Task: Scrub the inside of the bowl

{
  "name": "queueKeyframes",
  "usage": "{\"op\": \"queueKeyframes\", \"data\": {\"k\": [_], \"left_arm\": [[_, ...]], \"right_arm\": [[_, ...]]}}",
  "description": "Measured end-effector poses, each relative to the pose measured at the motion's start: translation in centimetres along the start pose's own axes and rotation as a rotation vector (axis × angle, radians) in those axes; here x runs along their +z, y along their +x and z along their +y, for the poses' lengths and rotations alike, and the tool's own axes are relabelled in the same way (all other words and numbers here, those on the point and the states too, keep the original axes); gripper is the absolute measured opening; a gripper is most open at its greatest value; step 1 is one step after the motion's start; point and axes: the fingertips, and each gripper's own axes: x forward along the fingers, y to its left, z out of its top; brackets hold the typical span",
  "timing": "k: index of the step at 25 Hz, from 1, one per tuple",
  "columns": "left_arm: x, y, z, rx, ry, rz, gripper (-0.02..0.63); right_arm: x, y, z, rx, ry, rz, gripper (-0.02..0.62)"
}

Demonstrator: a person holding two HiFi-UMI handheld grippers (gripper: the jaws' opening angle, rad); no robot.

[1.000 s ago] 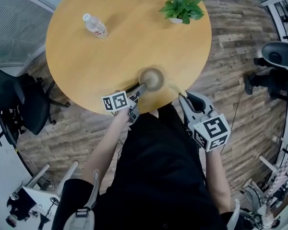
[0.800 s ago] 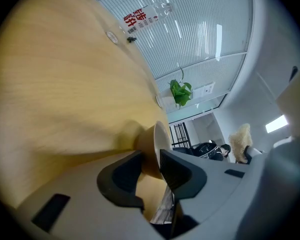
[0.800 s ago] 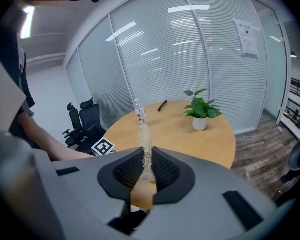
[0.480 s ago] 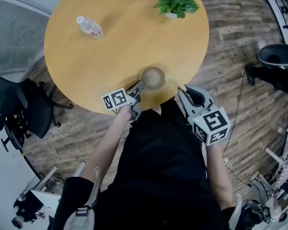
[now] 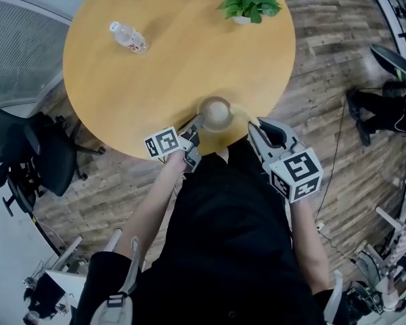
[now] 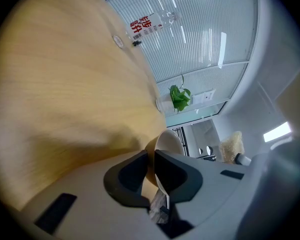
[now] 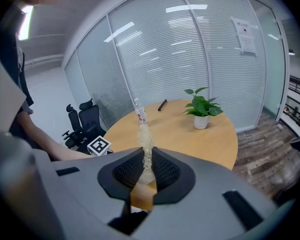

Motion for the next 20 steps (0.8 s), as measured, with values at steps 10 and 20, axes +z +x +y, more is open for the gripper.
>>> {"op": "queueKeyframes", "data": {"k": [10,20], "left_arm": [[1.5,-3.3,-1.4,0.089,0.113,-0.007,0.038],[4.0,-7.9,-4.6,0.214,0.377,-0.027,0.023]], "right_arm": [[0.0,1.8,2.6,0.027,-0.076,0.024,0.048],[-0.7,5.3,7.9,0.089,-0.233,0.101,0.048]]}}
